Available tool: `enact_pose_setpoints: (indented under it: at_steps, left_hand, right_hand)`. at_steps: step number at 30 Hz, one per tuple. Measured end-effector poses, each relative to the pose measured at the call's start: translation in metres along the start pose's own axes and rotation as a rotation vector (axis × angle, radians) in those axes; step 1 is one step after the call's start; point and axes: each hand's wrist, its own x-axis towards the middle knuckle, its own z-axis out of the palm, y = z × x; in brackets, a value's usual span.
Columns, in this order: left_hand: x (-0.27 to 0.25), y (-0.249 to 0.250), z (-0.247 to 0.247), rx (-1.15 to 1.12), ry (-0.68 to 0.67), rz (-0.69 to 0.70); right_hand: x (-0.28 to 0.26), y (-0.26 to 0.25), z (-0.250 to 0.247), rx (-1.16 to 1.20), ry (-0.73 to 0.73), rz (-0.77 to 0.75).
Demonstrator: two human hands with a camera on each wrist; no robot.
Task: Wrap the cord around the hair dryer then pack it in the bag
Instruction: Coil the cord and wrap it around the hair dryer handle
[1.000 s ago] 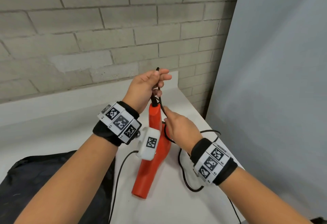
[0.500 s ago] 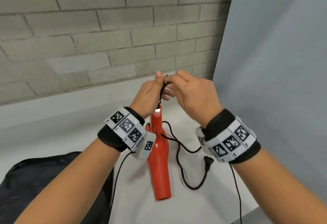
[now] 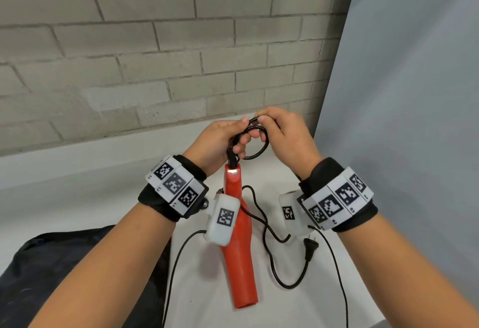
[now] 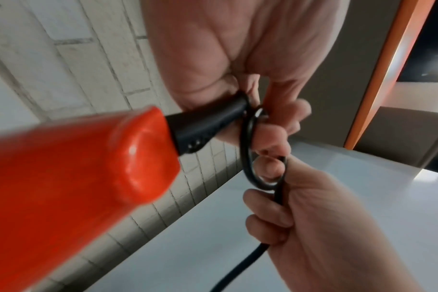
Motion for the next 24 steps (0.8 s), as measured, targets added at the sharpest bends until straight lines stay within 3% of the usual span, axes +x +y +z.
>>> enact_pose_setpoints:
  at_steps: [5,8,15,19,24]
  left_hand:
    - [0.001,-0.001,0.002,-0.167,-0.042,-0.066]
    - [0.002,-0.005,0.002,-0.246,-0.042,-0.037]
    - [0.004,-0.008,-0.006,-0.277,0.098,0.034]
    - [0.003,-0.011,-0.009,-0.156,0.122,0.116]
    - [0.005,-0.021,0.005,-0.026,0.241,0.174]
  right_hand:
    - [-0.007,0.015,0.013,0.078,0.038,-0.042]
    - [-0.026,0.03,0.03,0.038,0.027,0.021]
    - [-0.071,0.047,0.046,-0.123,-0.212,0.129]
    - [-0.082,0.049,0.042,-0.329,-0.168,0.024]
    - [-0.075,0.036,0.032,-0.747,-0.072,-0.281]
